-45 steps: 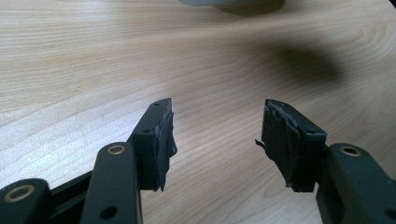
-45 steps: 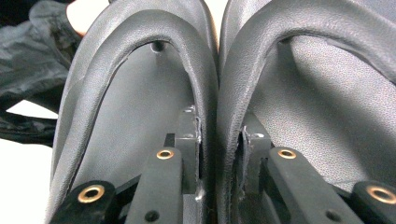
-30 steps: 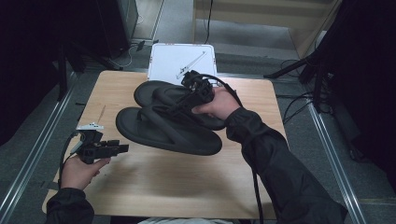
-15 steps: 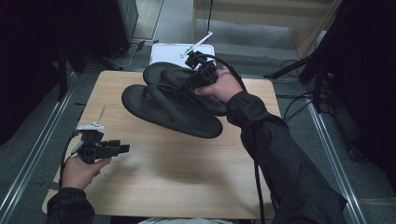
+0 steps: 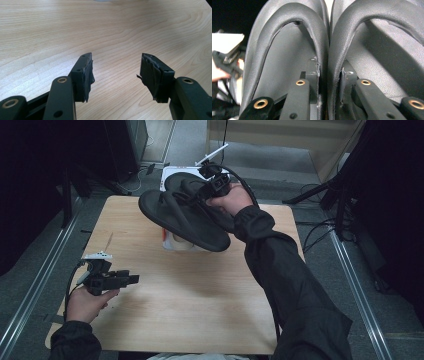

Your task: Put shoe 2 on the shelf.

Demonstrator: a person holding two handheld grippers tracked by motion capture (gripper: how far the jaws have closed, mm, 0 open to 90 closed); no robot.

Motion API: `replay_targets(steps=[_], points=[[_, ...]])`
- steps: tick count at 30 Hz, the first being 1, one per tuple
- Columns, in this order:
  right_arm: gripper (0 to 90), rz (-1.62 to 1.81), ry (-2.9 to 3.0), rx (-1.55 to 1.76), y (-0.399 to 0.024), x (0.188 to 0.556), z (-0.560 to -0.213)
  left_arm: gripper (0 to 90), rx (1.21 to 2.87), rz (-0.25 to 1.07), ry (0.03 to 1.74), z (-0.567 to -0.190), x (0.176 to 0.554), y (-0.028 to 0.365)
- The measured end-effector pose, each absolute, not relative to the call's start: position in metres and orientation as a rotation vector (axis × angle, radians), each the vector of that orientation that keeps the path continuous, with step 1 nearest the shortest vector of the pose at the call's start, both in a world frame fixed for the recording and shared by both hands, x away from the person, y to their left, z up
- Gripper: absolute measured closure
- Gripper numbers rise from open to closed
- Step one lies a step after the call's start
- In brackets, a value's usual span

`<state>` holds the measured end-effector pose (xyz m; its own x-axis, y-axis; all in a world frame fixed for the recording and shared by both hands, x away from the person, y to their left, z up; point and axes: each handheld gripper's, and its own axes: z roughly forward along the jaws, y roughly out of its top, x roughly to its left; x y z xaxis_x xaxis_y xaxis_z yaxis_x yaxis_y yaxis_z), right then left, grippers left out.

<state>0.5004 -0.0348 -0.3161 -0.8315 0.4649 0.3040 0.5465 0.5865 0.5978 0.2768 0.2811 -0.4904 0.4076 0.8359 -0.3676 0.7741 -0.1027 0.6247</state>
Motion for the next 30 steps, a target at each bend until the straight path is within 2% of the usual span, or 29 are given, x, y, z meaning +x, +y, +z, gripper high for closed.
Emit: replay_targets(steps=[16,30], points=[[74.9,-1.097,-2.49,-1.583,-0.024,0.548,-0.318,43.9,1.91,0.098,1.362,-0.49,0.279,0.277],[74.3,-1.146,-2.282,-2.055,-0.007,0.561,-0.323,44.0,1.94,0.089,1.314,-0.489,0.286,0.268]])
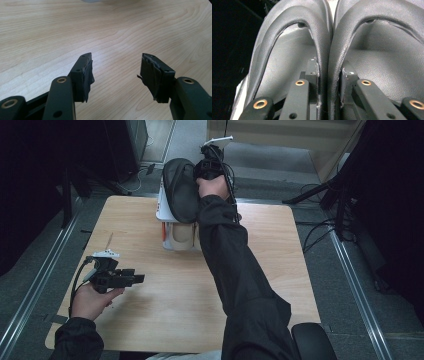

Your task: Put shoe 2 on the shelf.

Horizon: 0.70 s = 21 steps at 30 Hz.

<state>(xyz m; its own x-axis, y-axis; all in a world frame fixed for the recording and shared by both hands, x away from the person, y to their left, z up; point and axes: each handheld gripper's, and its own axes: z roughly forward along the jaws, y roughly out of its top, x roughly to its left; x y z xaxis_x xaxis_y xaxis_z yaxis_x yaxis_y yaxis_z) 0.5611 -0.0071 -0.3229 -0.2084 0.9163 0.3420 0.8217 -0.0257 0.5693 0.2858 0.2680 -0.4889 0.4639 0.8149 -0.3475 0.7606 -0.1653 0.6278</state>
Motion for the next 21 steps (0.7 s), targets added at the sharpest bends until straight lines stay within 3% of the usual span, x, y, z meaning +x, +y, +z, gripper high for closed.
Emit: replay_targets(steps=[21], points=[[73.5,1.105,1.876,1.982,0.003,0.566,-0.336,44.3,1.96,0.063,1.28,-0.49,0.294,0.259]])
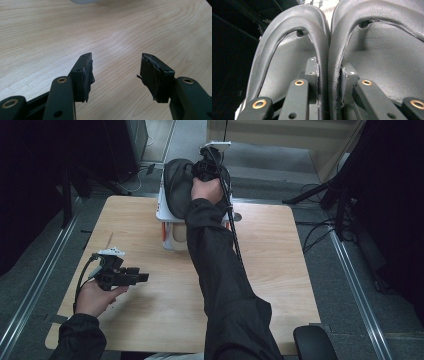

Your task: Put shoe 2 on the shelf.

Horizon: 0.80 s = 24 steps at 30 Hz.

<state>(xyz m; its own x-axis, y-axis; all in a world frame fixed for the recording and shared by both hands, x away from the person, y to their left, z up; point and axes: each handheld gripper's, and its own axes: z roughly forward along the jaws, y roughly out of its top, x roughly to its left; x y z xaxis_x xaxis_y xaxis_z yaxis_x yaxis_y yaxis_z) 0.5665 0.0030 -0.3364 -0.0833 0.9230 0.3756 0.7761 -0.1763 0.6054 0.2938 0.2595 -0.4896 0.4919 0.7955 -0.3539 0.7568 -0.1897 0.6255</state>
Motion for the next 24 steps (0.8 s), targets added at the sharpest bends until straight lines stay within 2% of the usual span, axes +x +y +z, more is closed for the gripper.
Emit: replay_targets(steps=[16,20,24], points=[[73.3,1.116,1.873,1.98,0.0045,0.5672,-0.3365,44.3,1.968,0.053,1.278,-0.4905,0.2953,0.2578],[63.1,1.128,1.885,1.968,0.0029,0.5672,-0.3376,44.3,1.97,0.052,1.271,-0.4899,0.2948,0.2577],[59.3,1.156,1.908,1.965,0.0023,0.5657,-0.3372,44.4,1.971,0.054,1.272,-0.4902,0.2947,0.2572]])
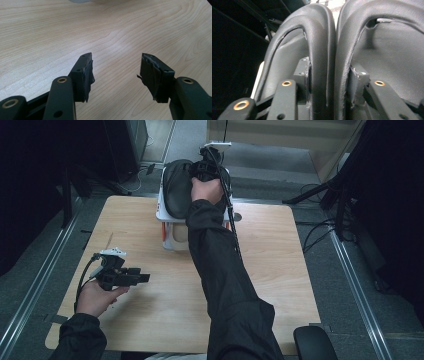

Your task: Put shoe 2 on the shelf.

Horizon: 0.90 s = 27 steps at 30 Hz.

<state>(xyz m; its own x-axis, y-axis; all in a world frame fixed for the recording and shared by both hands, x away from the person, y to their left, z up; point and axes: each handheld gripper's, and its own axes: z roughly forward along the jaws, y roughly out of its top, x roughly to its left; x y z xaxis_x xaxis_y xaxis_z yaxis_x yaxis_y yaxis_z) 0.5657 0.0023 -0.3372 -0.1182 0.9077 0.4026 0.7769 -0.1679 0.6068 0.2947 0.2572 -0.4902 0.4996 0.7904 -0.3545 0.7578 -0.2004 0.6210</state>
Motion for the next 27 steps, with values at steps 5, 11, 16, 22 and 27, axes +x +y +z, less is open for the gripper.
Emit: replay_targets(steps=[5,11,16,22,27], points=[[57.2,1.161,1.953,1.941,-0.001,0.561,-0.336,44.4,1.973,0.057,1.27,-0.49,0.295,0.257],[56.5,1.165,2.015,1.895,-0.009,0.553,-0.331,44.4,1.976,0.052,1.273,-0.491,0.297,0.255],[56.0,1.172,2.077,1.805,-0.014,0.539,-0.324,44.3,1.986,0.053,1.266,-0.491,0.299,0.254],[55.9,1.191,2.124,1.758,-0.024,0.527,-0.32,44.3,1.99,0.043,1.264,-0.491,0.303,0.251],[55.7,1.21,2.175,1.73,-0.03,0.518,-0.32,44.3,2.001,0.039,1.252,-0.492,0.307,0.247]])
